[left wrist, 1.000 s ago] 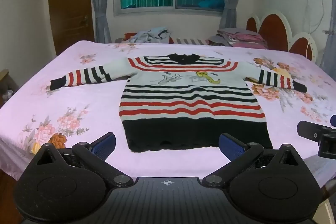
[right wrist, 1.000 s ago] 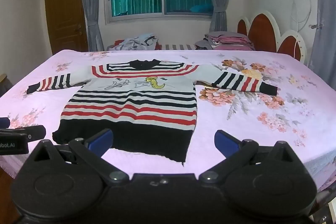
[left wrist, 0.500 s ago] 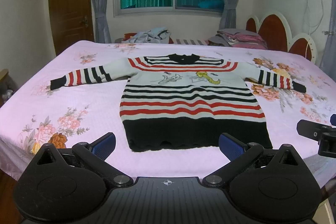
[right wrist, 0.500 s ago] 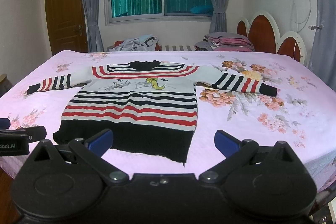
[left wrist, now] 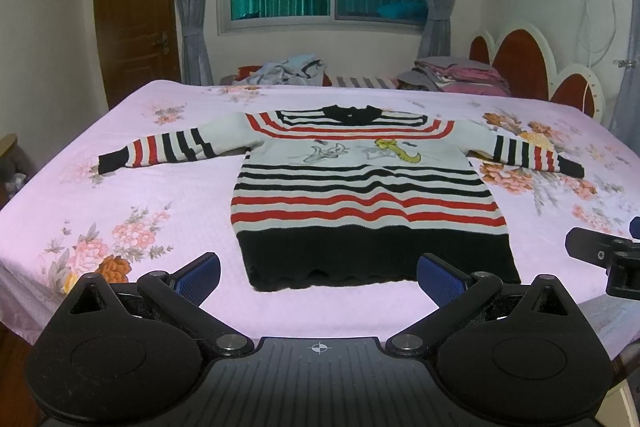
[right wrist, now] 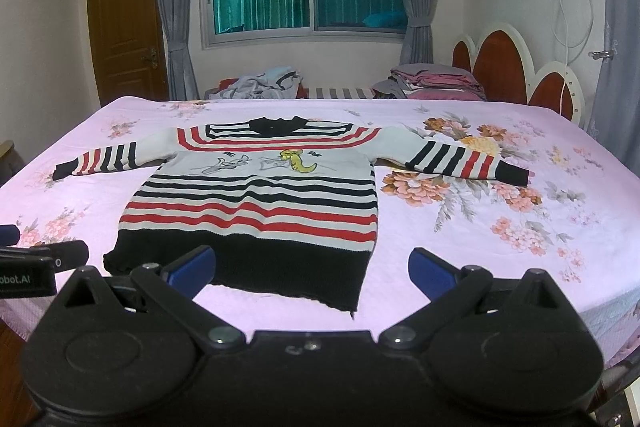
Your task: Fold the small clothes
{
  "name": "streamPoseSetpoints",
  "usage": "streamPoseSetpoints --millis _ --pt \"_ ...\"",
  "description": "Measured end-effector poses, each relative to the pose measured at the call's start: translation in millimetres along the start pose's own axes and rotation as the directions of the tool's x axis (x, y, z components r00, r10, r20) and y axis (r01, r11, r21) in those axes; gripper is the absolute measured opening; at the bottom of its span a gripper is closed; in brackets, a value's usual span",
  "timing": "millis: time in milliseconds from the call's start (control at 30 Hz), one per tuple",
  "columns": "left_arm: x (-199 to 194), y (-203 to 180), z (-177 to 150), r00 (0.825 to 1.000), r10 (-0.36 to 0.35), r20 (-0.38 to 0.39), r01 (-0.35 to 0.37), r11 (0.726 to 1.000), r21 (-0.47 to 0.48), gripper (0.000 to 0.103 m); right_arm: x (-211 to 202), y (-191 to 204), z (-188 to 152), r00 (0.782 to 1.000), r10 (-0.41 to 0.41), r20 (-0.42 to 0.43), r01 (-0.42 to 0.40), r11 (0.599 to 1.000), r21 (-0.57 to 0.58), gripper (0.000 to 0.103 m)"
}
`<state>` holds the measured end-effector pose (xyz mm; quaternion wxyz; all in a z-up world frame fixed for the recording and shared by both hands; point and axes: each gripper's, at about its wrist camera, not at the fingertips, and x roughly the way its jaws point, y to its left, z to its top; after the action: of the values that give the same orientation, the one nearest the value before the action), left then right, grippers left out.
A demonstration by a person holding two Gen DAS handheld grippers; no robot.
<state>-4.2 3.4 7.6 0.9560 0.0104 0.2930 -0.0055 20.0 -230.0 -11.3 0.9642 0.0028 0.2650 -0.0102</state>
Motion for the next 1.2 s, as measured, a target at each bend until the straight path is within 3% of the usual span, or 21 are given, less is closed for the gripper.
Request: streamPoseSetpoints --millis 1200 --pt "-2.5 -3.0 0.9 1.000 0.004 0.016 -0.004 1.000 0.004 0.103 -4.3 2.6 5.9 1.000 0.002 0.010 -0.002 1.000 -0.002 0.103"
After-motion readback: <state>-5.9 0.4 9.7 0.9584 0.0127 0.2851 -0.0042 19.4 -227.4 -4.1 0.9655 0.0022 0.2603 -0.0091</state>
